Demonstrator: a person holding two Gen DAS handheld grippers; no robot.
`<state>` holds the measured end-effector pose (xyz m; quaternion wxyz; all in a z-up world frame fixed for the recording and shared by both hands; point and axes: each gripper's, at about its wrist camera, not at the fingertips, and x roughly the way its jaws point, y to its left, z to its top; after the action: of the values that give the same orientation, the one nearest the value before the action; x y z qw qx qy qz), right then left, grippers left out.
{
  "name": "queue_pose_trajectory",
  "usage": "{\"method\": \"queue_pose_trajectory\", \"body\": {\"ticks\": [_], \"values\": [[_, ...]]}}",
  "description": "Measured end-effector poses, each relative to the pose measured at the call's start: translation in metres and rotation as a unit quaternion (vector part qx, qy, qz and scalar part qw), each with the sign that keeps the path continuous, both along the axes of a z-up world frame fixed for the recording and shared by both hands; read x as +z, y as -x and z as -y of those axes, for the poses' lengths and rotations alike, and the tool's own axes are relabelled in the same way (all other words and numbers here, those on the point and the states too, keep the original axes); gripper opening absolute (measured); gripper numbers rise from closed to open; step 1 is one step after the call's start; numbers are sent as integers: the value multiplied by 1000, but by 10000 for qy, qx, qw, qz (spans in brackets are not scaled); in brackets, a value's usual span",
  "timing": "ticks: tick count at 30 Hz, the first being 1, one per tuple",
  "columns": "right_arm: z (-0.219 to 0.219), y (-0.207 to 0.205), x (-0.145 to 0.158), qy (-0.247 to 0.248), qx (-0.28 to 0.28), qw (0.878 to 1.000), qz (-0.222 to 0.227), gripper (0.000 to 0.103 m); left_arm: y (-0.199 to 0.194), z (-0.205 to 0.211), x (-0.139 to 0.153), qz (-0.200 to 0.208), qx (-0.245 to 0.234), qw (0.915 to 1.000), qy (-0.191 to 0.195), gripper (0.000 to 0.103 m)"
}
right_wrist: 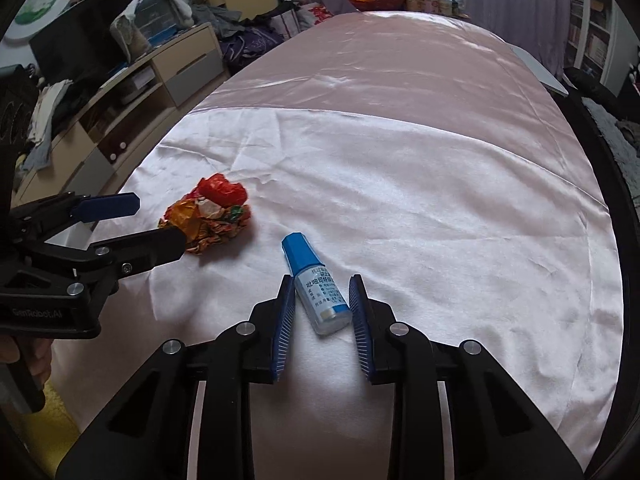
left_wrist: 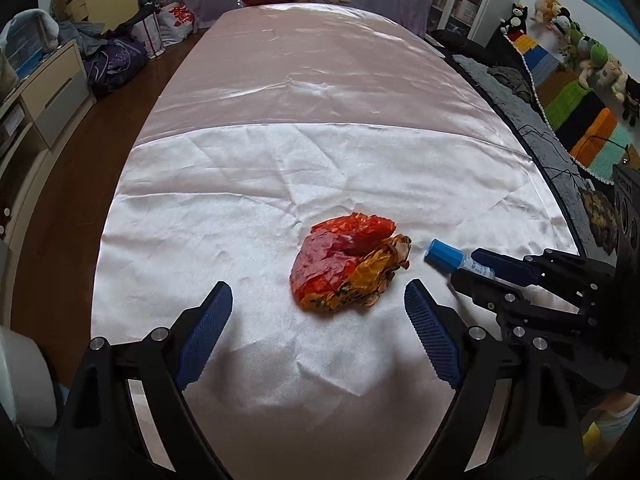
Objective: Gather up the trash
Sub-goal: 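Grasp the red-orange snack bag with the left tool while the right tool grasps the blue-capped bottle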
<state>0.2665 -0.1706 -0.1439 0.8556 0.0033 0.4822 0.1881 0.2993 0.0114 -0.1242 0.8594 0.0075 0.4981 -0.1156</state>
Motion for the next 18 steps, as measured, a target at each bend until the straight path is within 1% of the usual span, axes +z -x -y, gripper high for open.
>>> {"method": "queue_pose_trajectory", "body": {"ticks": [2,4,5,6,7,8,10,14,18], "values": [[10,-3,0,-95,-126,9998,-88,29,-8,7,-6,-45,-61,10000,10,81],[17,-4,0,-157,-226,9995,-134,29,-15,14,-13,-107,-106,9999,12,68],[19,-4,0,-149,-255,9995,-133,29,-18,17,-16,-118,-129,9998,-9,64],[20,-3,0,-136,-280,9994,-128,29,-19,20,-18,-126,-154,9998,-41,55],[22,-1,0,-126,-309,9994,-126,29,-20,23,-19,-119,-179,9998,-50,50],[24,2,0,-126,-332,9993,-130,29,-19,25,-19,-82,-190,9998,-72,47],[27,7,0,-142,-377,9991,-149,29,-14,28,-16,-67,-226,9997,-61,36],[33,24,7,-110,-465,9988,-125,29,10,32,-5,26,-261,9996,-117,35],[37,47,24,-52,-546,9985,41,29,45,35,13,203,-276,9992,-216,35]]}}
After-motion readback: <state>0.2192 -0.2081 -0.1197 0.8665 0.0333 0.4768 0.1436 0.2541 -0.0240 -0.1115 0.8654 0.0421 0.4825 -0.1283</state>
